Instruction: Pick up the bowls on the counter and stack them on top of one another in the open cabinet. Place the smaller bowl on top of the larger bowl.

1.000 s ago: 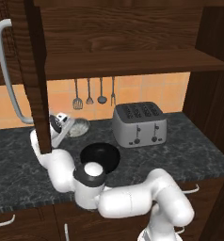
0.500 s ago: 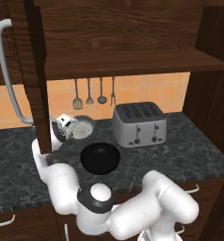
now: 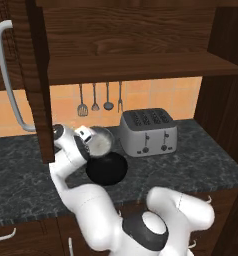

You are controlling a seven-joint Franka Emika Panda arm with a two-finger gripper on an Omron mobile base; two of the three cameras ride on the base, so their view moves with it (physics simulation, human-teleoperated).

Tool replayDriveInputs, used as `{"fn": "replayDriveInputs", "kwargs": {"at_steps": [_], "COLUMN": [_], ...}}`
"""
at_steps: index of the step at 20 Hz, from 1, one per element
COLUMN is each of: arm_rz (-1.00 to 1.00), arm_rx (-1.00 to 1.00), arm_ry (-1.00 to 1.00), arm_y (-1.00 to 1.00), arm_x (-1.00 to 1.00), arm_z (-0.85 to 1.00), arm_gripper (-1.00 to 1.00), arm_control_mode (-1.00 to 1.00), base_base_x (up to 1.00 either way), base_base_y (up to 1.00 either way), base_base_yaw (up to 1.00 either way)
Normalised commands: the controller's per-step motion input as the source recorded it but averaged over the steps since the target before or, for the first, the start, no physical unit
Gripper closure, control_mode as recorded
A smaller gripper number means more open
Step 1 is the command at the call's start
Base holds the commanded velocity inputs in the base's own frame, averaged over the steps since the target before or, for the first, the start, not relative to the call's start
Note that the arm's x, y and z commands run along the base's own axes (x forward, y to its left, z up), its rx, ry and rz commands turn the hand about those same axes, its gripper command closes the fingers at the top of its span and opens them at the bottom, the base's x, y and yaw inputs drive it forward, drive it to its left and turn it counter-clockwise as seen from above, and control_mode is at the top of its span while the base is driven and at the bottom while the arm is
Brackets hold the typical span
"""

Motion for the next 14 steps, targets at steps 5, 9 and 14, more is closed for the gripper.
{"fn": "replayDriveInputs", "kwargs": {"at_steps": [5, 9, 14], "arm_rz": [-0.02, 0.0, 0.0], "arm_rx": [-0.01, -0.03, -0.01], "arm_ry": [0.26, 0.18, 0.05], "arm_y": [-0.4, 0.05, 0.01], "arm_x": [-0.26, -0.01, 0.05], "arm_z": [-0.16, -0.28, -0.29], "arm_gripper": [1.0, 1.0, -1.0], "arm_control_mode": [-1.0, -1.0, -1.0], "base_base_x": [0.0, 0.0, 0.0], "base_base_y": [0.0, 0.0, 0.0], "base_base_yaw": [0.0, 0.0, 0.0]}}
